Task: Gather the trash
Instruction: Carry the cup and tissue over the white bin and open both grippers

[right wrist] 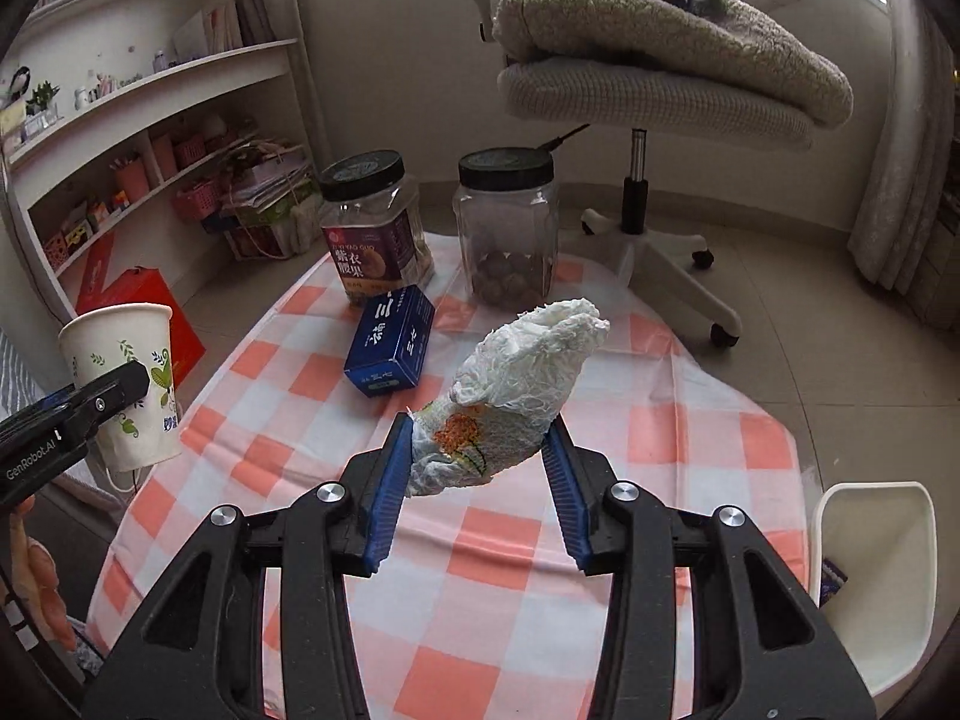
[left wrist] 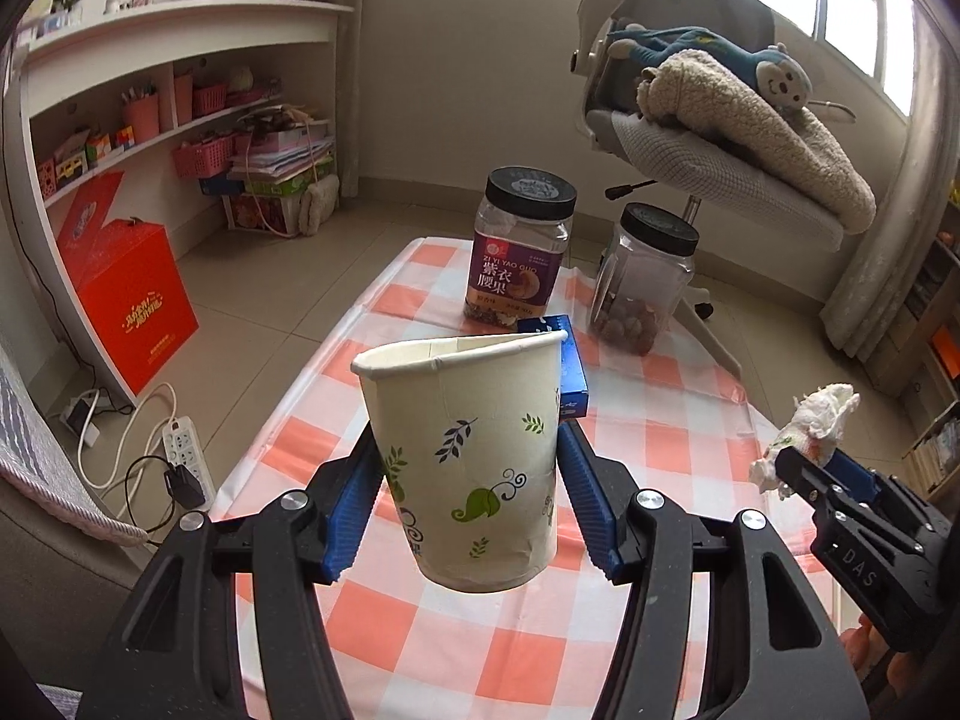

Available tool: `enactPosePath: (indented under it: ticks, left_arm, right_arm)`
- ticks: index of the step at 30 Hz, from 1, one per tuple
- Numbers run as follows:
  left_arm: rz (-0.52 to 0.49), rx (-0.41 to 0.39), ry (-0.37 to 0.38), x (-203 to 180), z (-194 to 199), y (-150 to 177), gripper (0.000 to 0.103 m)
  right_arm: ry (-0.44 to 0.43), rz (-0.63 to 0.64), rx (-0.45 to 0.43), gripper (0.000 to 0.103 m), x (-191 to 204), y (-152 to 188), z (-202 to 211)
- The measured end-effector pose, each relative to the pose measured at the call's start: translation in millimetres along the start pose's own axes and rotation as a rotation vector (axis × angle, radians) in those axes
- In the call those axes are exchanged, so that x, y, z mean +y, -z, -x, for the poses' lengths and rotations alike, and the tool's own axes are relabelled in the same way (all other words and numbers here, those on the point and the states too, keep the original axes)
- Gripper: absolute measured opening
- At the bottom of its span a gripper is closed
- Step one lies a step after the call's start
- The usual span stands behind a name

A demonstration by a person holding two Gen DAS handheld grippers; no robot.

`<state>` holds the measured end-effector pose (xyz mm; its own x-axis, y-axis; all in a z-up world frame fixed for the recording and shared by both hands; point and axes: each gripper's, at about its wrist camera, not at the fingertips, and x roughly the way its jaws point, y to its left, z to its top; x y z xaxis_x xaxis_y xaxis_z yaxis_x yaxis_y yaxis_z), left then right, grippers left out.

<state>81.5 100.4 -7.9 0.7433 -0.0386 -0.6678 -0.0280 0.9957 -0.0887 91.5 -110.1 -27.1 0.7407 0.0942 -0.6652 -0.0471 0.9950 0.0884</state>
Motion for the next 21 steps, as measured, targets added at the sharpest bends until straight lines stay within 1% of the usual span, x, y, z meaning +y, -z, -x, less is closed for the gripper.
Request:
enactPosePath:
  ticks: [3,6,13,21]
  left_arm:
    - [-0.038,-0.030,-0.018,-12.1,4.0,0.3,0.058]
    - [-0.074,-0.052,-0.017,-26.5,6.9,1.0,0.058]
    - [-0.127,-0.079,0.024,-60.6,10.4,1.0,0.058]
    - [-0.164,-0.092,0.073,-96.2,10.3,-1.1,0.058]
  right_arm:
    - [0.029,0.024,-0.050,0.041,-2.4,-2.6,10.1]
    - [0.059,0.045,-0.083,0.041,-5.4,-4.2,17.6]
    - [0.107,0.045,-0.143,0.041,-20.6,-7.6,35.3]
    - [0.154,0.031,-0.170,0.041,-46.6,-6.6,51.0]
